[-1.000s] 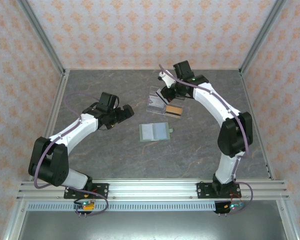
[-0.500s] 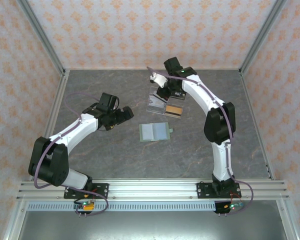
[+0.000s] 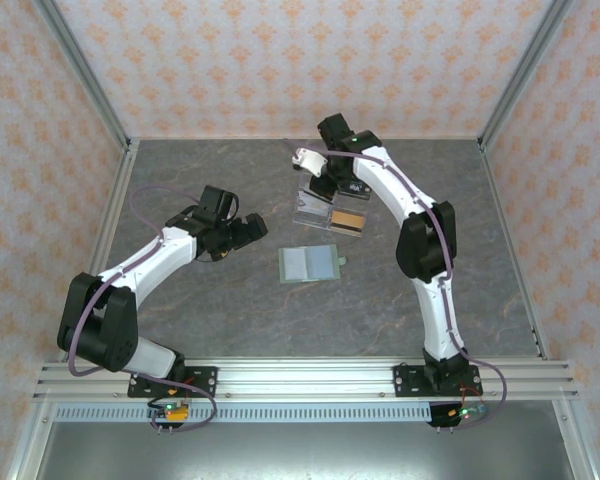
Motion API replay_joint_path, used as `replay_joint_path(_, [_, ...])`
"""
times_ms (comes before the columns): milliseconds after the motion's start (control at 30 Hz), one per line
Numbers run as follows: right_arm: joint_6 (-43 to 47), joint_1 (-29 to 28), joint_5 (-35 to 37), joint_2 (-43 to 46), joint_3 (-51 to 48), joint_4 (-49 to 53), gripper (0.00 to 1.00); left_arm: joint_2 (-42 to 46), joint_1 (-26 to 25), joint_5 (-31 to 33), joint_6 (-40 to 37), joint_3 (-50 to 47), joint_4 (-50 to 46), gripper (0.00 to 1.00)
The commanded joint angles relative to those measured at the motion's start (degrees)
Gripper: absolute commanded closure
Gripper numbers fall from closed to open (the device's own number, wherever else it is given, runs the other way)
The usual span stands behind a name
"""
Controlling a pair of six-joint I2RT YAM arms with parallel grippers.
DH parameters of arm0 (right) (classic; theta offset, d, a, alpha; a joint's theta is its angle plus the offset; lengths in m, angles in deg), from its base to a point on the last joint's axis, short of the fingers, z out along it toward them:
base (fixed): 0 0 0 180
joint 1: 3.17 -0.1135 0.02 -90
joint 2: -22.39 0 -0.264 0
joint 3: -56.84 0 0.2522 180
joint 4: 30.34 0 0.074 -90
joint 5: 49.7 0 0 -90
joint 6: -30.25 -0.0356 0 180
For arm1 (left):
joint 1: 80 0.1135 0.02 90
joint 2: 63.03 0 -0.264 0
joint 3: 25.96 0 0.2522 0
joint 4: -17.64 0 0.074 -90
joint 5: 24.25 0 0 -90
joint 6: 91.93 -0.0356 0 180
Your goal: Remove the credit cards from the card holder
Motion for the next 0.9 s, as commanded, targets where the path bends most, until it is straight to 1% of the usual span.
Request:
replay_joint_path(0, [3.3,-0.4,1.1,-1.7,3.0,3.1,1.00,-0.5,0.4,-0.3,-1.1,1.3,-1.2,0.00])
replay_joint_path(200, [5.1,-0.5,2.0,-3.4,4.2,3.5,1.00,-0.9,0.4,-1.0,-0.9,1.2,-1.0,0.00])
replay_joint_path(300, [5.9,-0.6,3.9,-4.1,4.9,3.6,1.00,-0.9,0.4,-1.4,-0.9,1.2,-0.9,0.00])
replay_joint_path(567, [7.2,-1.4,3.6,-6.7,7.1,4.5,1.00,-1.2,0.4,-1.6,-1.6,1.7,-1.8,0.00])
replay_joint_path(867, [7.1,-1.9,3.9,-7.6,8.1,3.6,1.00,-1.5,0.4,-2.0,-1.7,1.7,-1.8,0.00])
